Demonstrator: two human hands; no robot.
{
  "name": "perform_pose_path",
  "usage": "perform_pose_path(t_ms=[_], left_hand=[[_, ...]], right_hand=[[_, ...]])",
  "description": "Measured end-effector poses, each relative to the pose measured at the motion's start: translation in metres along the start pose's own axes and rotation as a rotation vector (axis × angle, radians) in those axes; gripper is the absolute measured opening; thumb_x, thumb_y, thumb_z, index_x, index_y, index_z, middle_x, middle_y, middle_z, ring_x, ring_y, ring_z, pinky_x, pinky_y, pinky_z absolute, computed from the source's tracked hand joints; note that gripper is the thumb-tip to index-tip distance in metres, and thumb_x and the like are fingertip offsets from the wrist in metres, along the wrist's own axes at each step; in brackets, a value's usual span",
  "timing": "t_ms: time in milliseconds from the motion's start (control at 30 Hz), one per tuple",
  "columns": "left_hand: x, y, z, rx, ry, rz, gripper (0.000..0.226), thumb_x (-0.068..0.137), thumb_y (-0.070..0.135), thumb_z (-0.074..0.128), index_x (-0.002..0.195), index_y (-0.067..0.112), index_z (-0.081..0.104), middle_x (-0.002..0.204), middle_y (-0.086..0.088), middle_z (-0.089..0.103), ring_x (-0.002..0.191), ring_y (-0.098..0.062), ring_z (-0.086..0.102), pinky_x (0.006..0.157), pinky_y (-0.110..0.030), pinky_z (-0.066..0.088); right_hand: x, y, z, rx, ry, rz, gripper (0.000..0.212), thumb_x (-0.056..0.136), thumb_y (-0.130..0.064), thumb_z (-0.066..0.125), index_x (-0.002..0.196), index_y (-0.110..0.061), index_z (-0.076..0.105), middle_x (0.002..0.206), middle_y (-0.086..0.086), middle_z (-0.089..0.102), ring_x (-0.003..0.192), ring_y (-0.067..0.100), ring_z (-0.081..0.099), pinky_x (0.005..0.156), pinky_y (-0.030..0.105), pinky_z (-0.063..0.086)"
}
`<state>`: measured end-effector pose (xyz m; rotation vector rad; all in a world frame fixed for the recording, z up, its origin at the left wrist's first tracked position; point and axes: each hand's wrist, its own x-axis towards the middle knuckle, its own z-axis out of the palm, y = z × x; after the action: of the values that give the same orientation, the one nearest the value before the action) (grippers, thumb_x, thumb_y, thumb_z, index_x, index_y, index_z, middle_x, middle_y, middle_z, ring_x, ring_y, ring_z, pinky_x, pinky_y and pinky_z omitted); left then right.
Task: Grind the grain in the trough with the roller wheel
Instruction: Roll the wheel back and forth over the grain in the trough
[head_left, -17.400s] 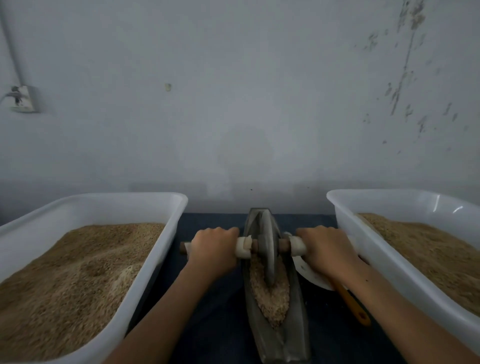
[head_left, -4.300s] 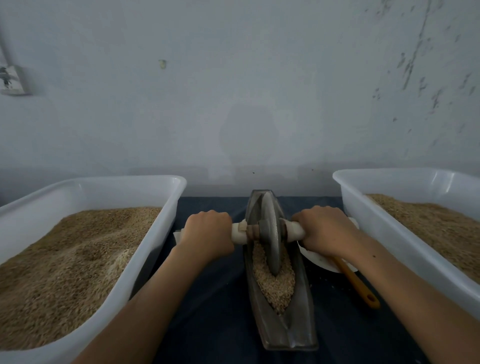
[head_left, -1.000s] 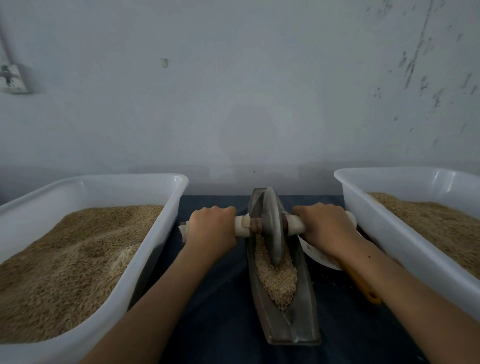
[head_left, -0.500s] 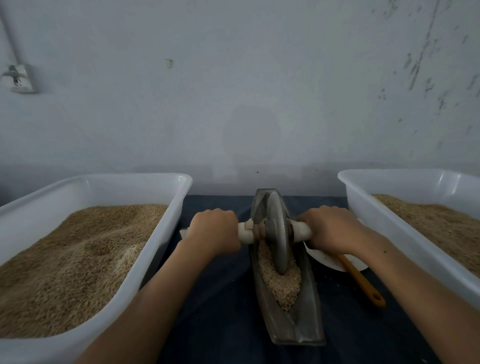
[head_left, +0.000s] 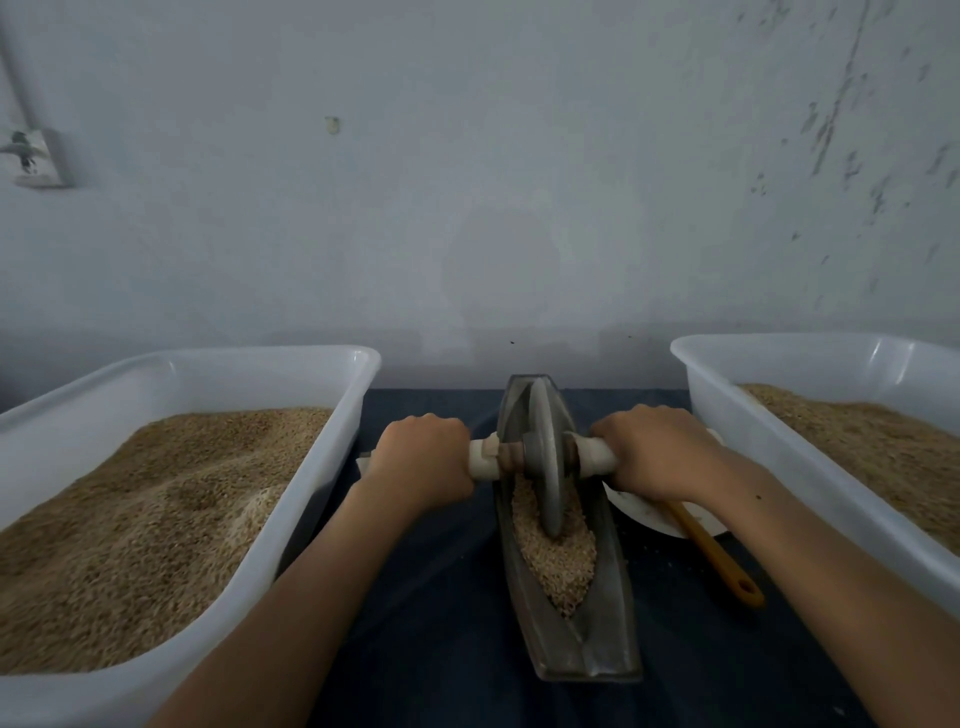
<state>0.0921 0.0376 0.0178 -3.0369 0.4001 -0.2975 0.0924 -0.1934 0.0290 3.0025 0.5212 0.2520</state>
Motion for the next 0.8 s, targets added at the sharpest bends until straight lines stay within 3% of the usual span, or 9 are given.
perform_pose_path(t_ms=[133,233,367,567,667,800], left_hand=[[0.002,-0.003,-0.002,-0.038,-0.115,-0.006,0.023,0.079,0.035,0.065,0.096,0.019,0.06,0.081,0.004,0.057,0.077,-0.015,0.057,0.07,-0.028,0.046],[0.003,-0.004,0.002,-0.053,-0.127,-0.027,0.023,0.079,0.035,0.066,0.095,0.02,0.06,0.082,0.004,0.058,0.078,-0.015,0.058,0.069,-0.028,0.045],[0.006,-0.003,0.006,-0.039,-0.026,-0.05,0.016,0.081,0.036,0.063,0.089,0.022,0.058,0.082,0.005,0.06,0.076,-0.014,0.059,0.071,-0.029,0.049],[0.001,0.002,0.012,-0.013,0.148,-0.077,0.017,0.085,0.036,0.059,0.083,0.026,0.045,0.075,0.007,0.049,0.069,-0.012,0.049,0.065,-0.027,0.041],[0.0,0.003,0.007,0.0,0.094,-0.068,0.014,0.085,0.034,0.059,0.09,0.022,0.055,0.083,0.004,0.059,0.073,-0.013,0.054,0.067,-0.027,0.043],[-0.002,0.004,-0.003,0.0,-0.079,-0.067,0.017,0.084,0.032,0.061,0.094,0.018,0.058,0.079,0.004,0.054,0.077,-0.015,0.056,0.071,-0.028,0.045]], right_hand=[[0.0,-0.001,-0.005,-0.032,-0.044,-0.014,0.023,0.083,-0.024,0.06,0.105,-0.03,0.062,0.081,-0.007,0.054,0.074,0.014,0.053,0.055,0.025,0.031],[0.0,-0.004,-0.002,-0.058,0.005,-0.011,0.024,0.085,-0.024,0.058,0.107,-0.027,0.063,0.091,-0.002,0.062,0.082,0.017,0.059,0.063,0.027,0.036],[0.003,-0.005,0.006,-0.064,0.129,0.031,0.018,0.089,-0.024,0.054,0.105,-0.03,0.059,0.1,-0.002,0.065,0.092,0.022,0.061,0.068,0.03,0.035],[0.005,-0.004,0.016,-0.072,0.272,0.028,0.004,0.092,-0.028,0.05,0.094,-0.029,0.047,0.094,-0.002,0.064,0.087,0.023,0.061,0.065,0.032,0.034],[0.002,-0.002,0.012,-0.059,0.229,0.013,0.006,0.089,-0.027,0.053,0.09,-0.031,0.048,0.093,-0.003,0.064,0.087,0.021,0.061,0.066,0.031,0.035],[-0.001,-0.001,-0.001,-0.022,0.007,-0.009,0.019,0.082,-0.025,0.06,0.101,-0.029,0.062,0.086,-0.004,0.061,0.081,0.018,0.059,0.061,0.028,0.036]])
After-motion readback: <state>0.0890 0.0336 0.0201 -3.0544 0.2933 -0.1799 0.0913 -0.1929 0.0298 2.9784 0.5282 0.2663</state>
